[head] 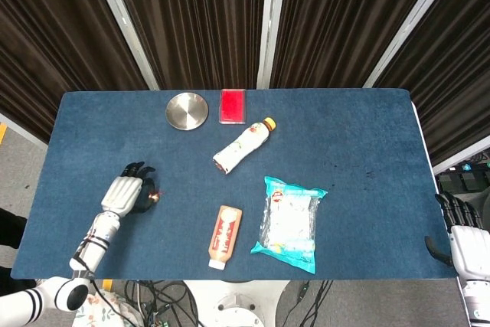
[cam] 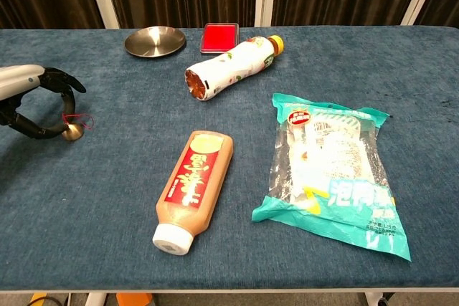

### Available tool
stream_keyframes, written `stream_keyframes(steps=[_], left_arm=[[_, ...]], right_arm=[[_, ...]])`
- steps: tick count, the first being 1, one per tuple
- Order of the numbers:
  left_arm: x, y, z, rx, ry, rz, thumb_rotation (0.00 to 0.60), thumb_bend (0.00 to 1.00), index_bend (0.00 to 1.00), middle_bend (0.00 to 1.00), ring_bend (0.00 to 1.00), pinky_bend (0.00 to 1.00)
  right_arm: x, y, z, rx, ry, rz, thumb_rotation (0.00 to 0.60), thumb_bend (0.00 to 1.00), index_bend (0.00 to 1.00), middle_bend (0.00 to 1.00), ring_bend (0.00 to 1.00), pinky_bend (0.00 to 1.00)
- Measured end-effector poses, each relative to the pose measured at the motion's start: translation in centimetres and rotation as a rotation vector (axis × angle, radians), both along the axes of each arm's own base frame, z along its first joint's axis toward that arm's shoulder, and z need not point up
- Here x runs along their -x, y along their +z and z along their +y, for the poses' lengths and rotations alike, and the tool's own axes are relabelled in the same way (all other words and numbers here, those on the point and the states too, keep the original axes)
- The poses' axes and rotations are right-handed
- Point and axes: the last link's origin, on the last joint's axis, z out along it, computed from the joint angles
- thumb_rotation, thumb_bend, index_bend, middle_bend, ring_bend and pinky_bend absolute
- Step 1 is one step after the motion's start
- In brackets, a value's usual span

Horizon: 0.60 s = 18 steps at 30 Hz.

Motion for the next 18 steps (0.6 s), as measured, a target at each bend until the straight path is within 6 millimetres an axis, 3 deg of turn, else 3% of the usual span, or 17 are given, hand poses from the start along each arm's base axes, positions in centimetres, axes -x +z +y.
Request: stream_keyframes(steps=[18], left_arm=[[-0.25, 0.23, 0.19, -0.017, -0.002, -0.001, 0.6, 0.4, 0.59, 0.18, 0.0, 0.0]], right_arm=[[-0.04, 0.0, -0.03, 0.0, 0.002, 0.0, 0.6, 0.26, 0.0, 0.0, 0.0, 0.02]])
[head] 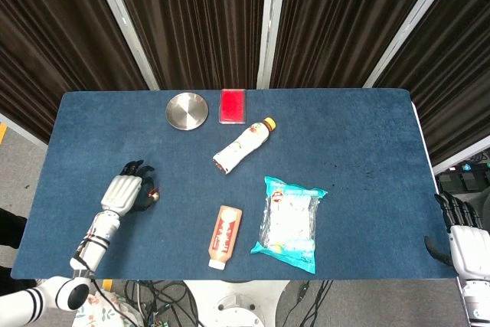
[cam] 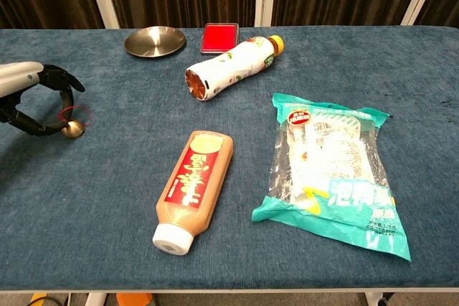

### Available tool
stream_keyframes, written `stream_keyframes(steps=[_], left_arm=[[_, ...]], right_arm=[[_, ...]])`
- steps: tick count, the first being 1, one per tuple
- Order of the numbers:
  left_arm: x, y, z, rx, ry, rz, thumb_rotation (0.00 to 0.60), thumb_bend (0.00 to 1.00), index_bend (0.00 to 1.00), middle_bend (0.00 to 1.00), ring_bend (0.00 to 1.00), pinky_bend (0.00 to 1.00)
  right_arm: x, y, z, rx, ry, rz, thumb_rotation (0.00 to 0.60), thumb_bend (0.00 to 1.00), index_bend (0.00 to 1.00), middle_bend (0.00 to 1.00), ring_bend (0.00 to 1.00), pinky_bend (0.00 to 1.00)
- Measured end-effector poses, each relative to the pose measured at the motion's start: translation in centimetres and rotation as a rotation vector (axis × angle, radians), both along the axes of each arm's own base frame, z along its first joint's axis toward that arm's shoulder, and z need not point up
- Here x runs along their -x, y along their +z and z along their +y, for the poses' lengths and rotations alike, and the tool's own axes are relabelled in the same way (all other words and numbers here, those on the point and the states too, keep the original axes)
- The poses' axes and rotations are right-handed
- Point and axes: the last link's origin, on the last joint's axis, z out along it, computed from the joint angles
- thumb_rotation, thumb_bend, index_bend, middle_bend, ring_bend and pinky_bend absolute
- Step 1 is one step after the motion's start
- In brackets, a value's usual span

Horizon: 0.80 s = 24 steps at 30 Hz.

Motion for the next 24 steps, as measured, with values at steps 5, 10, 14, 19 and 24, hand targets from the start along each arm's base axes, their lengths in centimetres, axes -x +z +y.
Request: stream_keyframes(steps=[5, 10, 14, 19, 24], left_arm=[[-0.7, 0.9, 0.0, -0.029, -0.025, -0.006, 0.6, 0.39, 0.6, 0.19, 0.0, 0.0], [-1.5, 3.6, 0.2, -0.11, -0.044, -0.038, 0.6, 0.4, 0.62, 0.21, 0.01, 0.0], [-1.8, 5.6, 0.4, -0.137, 0.016, -0.181, 0.6, 0.41, 0.62, 0.21, 0.02, 0.02], [-1.4, 7.7, 0.9, -0.168, 0.059, -0.327, 0.6, 0.41, 0.64, 0.22, 0.02, 0.01], [-1.6, 8.1, 0.6, -0.186, 0.076, -0.314, 0.6, 0.42, 0.64, 0.21, 0.03, 0.0]], right_arm=[[0.0, 0.0, 0.0, 0.002, 0.0, 0.0, 0.6, 0.27, 0.0, 0.0, 0.0, 0.02], [0.0, 0.1, 0.1, 0.003, -0.001, 0.0, 0.6, 0.27, 0.0, 0.0, 0.0, 0.02], [0.1, 0.0, 0.0, 0.001, -0.001, 0.0, 0.6, 0.27, 0.0, 0.0, 0.0, 0.02], [-0.1, -0.2, -0.1, -0.004, 0.002, 0.0, 0.6, 0.27, 0.0, 0.0, 0.0, 0.02], [-0.3, -0.2, -0.1, -0.005, 0.007, 0.004, 0.6, 0.26, 0.0, 0.0, 0.0, 0.02]])
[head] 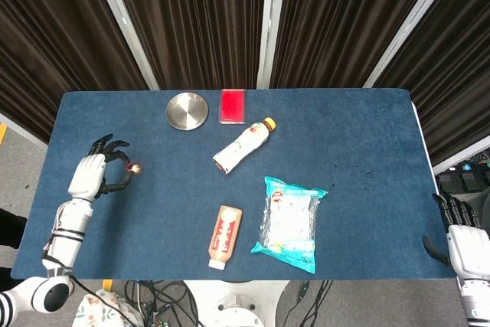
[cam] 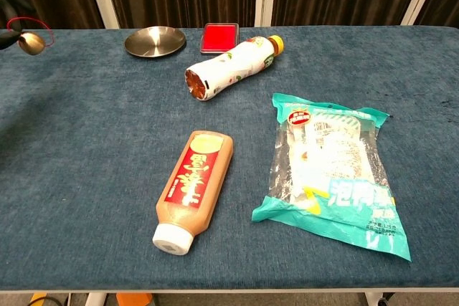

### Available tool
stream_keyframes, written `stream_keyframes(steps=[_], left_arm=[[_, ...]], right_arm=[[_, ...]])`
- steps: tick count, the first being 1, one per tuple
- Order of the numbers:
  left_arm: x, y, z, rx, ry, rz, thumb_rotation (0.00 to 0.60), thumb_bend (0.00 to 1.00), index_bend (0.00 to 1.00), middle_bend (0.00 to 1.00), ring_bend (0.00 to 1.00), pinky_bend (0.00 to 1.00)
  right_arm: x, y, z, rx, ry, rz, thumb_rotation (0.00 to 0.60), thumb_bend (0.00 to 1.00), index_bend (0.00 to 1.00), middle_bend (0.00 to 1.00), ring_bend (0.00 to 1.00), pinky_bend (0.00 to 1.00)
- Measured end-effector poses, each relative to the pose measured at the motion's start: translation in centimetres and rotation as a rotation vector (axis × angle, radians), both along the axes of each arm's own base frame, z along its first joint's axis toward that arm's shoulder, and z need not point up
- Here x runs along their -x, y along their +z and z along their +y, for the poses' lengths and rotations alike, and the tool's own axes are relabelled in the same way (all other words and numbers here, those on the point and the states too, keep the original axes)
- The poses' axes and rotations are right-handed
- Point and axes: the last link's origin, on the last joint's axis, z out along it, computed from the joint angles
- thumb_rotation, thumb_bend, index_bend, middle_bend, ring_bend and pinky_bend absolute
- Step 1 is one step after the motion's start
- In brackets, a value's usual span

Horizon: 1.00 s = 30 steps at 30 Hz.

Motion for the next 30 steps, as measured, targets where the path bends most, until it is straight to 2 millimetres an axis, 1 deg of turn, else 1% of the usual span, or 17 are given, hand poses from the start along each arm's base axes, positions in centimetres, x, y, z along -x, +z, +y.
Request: stream_keyframes(steps=[3, 5, 6, 7, 9, 11, 14, 16, 20, 23, 27, 30], left_arm=[[-1.4, -0.8, -1.0, 0.077, -0.018, 0.049, 0.6, 0.41, 0.65, 0.22, 0.03, 0.01], [-2.6, -1.3, -1.6, 0.103, -0.06, 0.109, 0.6, 0.43, 0.65, 0.21, 0.03, 0.0], [-2.8, -1.3, -1.7, 0.103, -0.074, 0.144, 0.6, 0.43, 0.65, 0.21, 0.03, 0.0], [-2.7, -1.1, -1.6, 0.102, -0.083, 0.186, 0.6, 0.43, 0.66, 0.21, 0.03, 0.0], [-1.7, -0.3, -1.3, 0.089, -0.096, 0.317, 0.6, 0.41, 0.67, 0.21, 0.03, 0.01], [-0.9, 0.4, -1.0, 0.066, -0.11, 0.443, 0.6, 0.42, 0.67, 0.21, 0.03, 0.0], [-0.9, 0.0, -1.0, 0.08, -0.117, 0.514, 0.6, 0.42, 0.68, 0.21, 0.03, 0.0], [-1.1, -0.4, -1.2, 0.083, -0.115, 0.508, 0.6, 0.42, 0.67, 0.21, 0.03, 0.0], [-1.7, -0.6, -1.6, 0.106, -0.092, 0.399, 0.6, 0.4, 0.67, 0.21, 0.03, 0.0], [-1.9, -0.7, -1.5, 0.118, -0.092, 0.35, 0.6, 0.42, 0.67, 0.2, 0.03, 0.0], [-1.7, -0.9, -1.8, 0.174, -0.086, 0.376, 0.6, 0.42, 0.67, 0.21, 0.03, 0.0], [-1.8, -1.0, -1.6, 0.177, -0.088, 0.395, 0.6, 0.42, 0.67, 0.21, 0.03, 0.0]], right_arm=[[-0.1, 0.2, 0.0, 0.005, 0.003, 0.001, 0.6, 0.26, 0.0, 0.0, 0.0, 0.02], [0.0, 0.2, 0.0, 0.006, 0.0, 0.002, 0.6, 0.27, 0.0, 0.0, 0.0, 0.02], [0.1, 0.2, 0.1, 0.006, -0.004, 0.001, 0.6, 0.27, 0.0, 0.0, 0.0, 0.02], [0.1, 0.2, 0.1, 0.006, -0.007, 0.0, 0.6, 0.27, 0.0, 0.0, 0.0, 0.02], [0.2, 0.1, 0.1, 0.003, -0.01, -0.003, 0.6, 0.27, 0.0, 0.0, 0.0, 0.02], [0.3, 0.0, 0.1, -0.001, -0.011, -0.004, 0.6, 0.27, 0.0, 0.0, 0.0, 0.02], [0.4, -0.1, 0.0, -0.004, -0.012, -0.006, 0.6, 0.27, 0.0, 0.0, 0.0, 0.02], [0.4, -0.1, 0.0, -0.003, -0.013, -0.004, 0.6, 0.27, 0.0, 0.0, 0.0, 0.02], [0.3, -0.1, 0.0, -0.002, -0.012, -0.007, 0.6, 0.27, 0.0, 0.0, 0.0, 0.02], [0.3, -0.1, 0.0, -0.005, -0.011, -0.006, 0.6, 0.27, 0.0, 0.0, 0.0, 0.02], [0.3, 0.0, -0.1, -0.001, -0.007, -0.006, 0.6, 0.26, 0.0, 0.0, 0.0, 0.02], [0.2, 0.0, -0.1, 0.0, -0.008, -0.007, 0.6, 0.26, 0.0, 0.0, 0.0, 0.02]])
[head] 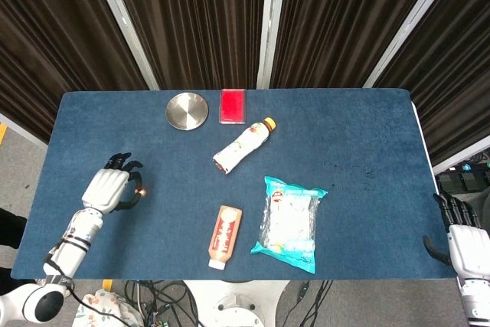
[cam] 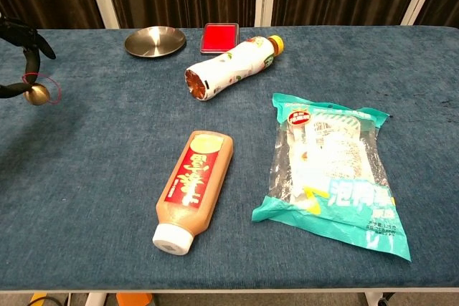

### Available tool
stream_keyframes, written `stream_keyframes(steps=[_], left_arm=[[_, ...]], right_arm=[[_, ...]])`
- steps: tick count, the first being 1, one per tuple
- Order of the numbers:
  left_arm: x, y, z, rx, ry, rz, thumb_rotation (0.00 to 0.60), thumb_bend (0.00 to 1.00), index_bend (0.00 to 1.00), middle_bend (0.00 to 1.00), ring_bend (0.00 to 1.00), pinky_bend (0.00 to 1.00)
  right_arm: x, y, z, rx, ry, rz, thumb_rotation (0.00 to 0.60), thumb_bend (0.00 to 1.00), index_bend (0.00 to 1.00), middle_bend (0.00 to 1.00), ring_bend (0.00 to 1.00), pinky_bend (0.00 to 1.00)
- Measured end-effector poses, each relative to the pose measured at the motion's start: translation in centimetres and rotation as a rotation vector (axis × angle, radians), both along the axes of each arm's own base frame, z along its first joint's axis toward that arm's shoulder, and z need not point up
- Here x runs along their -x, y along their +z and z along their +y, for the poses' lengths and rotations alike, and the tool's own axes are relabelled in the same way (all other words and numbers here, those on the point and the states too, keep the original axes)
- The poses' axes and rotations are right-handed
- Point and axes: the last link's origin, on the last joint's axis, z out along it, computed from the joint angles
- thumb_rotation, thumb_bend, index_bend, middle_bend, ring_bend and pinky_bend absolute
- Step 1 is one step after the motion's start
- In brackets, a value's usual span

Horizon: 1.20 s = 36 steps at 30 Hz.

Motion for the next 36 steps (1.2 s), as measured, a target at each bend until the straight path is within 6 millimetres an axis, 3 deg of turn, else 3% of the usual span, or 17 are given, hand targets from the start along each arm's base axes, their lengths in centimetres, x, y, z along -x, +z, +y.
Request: stream_keyframes(steps=[20, 36], left_arm=[[2.6, -4.9, 1.3, 0.043, 0.073, 0.016, 0.6, 0.42, 0.67, 0.21, 0.03, 0.0], [3.1, -6.2, 1.5, 0.038, 0.08, 0.042, 0.6, 0.41, 0.64, 0.21, 0.03, 0.0]], right_arm=[[0.0, -0.2, 0.0, -0.009, -0.005, 0.002, 0.6, 0.27, 0.0, 0.0, 0.0, 0.02], [0.3, -0.2, 0.1, -0.009, -0.012, 0.0, 0.6, 0.27, 0.0, 0.0, 0.0, 0.02]])
